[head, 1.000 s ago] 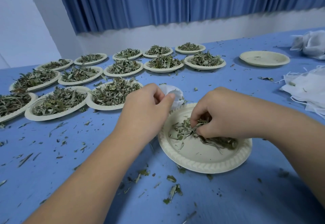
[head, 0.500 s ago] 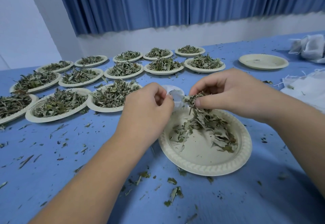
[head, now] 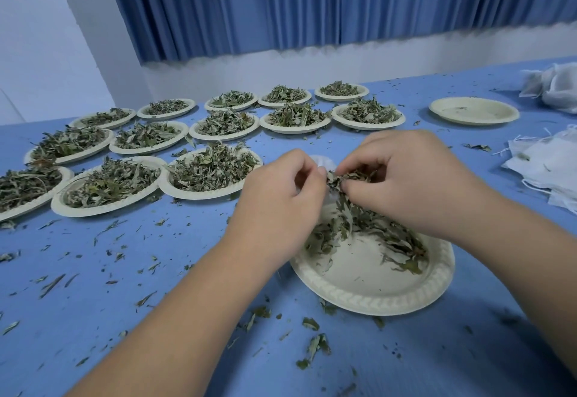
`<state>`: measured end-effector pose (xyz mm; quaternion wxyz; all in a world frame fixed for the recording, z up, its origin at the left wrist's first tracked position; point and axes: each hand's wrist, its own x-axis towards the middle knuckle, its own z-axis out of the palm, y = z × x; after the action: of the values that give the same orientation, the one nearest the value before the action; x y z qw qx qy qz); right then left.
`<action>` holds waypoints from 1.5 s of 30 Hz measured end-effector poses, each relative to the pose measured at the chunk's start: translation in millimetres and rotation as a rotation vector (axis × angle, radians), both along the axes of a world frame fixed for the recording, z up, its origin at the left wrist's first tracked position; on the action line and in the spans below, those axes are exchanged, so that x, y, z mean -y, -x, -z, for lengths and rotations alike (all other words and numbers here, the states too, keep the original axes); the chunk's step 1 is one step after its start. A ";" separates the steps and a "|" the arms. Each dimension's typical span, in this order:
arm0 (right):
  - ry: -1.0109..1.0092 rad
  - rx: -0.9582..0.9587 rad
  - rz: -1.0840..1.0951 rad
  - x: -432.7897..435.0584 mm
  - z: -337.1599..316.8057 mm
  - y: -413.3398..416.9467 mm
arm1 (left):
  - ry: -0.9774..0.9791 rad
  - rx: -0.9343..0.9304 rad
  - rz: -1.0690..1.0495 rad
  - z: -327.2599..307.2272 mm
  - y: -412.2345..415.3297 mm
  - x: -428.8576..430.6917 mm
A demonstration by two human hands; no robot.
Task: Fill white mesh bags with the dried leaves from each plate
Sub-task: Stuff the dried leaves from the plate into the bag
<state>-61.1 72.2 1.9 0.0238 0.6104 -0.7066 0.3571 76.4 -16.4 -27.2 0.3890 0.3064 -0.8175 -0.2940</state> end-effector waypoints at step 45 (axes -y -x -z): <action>0.073 0.416 -0.141 -1.8 -5.1 -3.0 | -0.070 -0.068 0.128 -3.5 1.5 -7.5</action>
<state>-58.1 74.1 6.9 -0.1254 0.5702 -0.6385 0.5014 74.9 -9.0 -23.6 0.3859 0.2568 -0.8112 -0.3566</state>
